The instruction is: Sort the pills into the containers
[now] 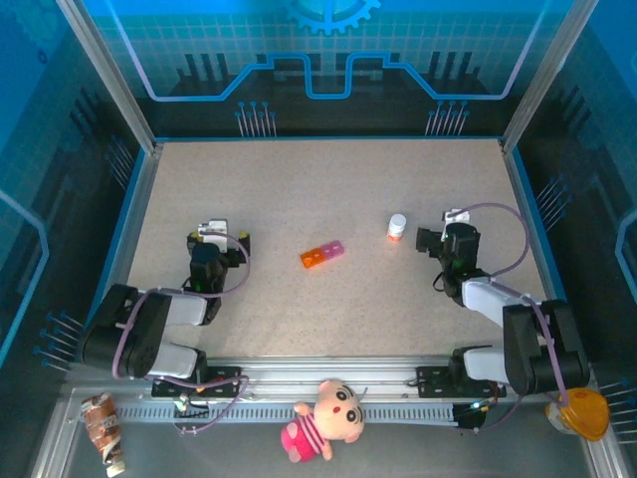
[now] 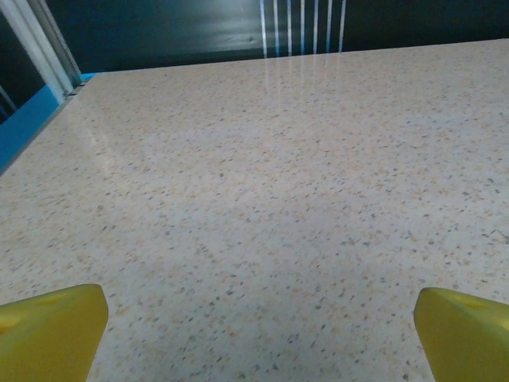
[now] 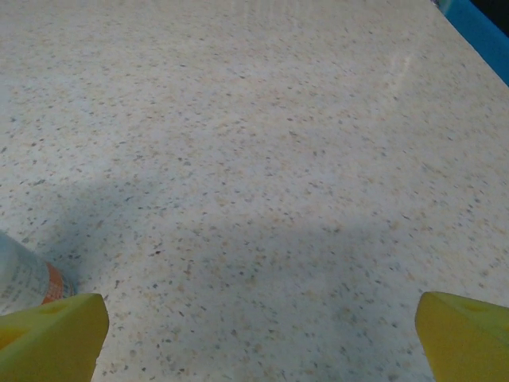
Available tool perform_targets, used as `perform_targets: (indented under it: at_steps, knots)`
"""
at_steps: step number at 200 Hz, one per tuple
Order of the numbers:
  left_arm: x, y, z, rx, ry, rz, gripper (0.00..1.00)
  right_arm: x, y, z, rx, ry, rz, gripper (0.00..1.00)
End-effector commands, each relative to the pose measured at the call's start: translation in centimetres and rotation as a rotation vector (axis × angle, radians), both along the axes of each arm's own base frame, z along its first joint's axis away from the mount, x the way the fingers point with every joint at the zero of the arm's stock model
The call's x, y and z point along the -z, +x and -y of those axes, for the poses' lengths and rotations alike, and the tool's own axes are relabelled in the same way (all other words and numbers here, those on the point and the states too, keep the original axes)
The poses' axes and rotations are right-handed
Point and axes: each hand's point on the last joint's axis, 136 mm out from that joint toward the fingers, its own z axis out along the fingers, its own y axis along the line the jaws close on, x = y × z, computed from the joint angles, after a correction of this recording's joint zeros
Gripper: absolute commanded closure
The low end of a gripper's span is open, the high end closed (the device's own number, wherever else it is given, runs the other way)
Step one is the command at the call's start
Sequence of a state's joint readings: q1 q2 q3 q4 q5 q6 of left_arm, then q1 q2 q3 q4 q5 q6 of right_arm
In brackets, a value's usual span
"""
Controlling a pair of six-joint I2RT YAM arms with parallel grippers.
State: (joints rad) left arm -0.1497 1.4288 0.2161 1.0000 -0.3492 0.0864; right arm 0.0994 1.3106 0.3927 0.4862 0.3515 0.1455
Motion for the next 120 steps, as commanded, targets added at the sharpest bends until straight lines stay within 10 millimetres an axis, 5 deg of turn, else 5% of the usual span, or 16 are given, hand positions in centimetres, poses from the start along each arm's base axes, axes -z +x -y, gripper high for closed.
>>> perform_targets:
  at_steps: [1, 27, 48, 72, 120]
  knots:
    - [-1.7, 1.5, 1.5, 0.103, -0.03, 0.115, 0.01, -3.6, 2.1, -1.8, -0.099, -0.091, 0.204, 0.0]
    - [-0.9, 2.1, 1.7, 0.13, -0.043, 0.082, 0.01, -1.4, 2.2, -2.7, -0.153, -0.097, 0.234, 0.0]
    - [-0.7, 3.0, 1.4, 0.134, -0.065, 0.044, 0.01, -1.3, 2.9, -3.3, -0.159, -0.126, 0.218, 0.0]
    - [0.0, 4.3, 0.0, 0.109, -0.152, -0.038, 0.01, -0.7, 3.6, -1.4, -0.131, -0.026, 0.169, 0.0]
    - [0.1, 4.2, -0.3, 0.113, -0.18, -0.043, 0.01, -0.9, 3.6, -1.7, -0.124, -0.065, 0.175, 0.0]
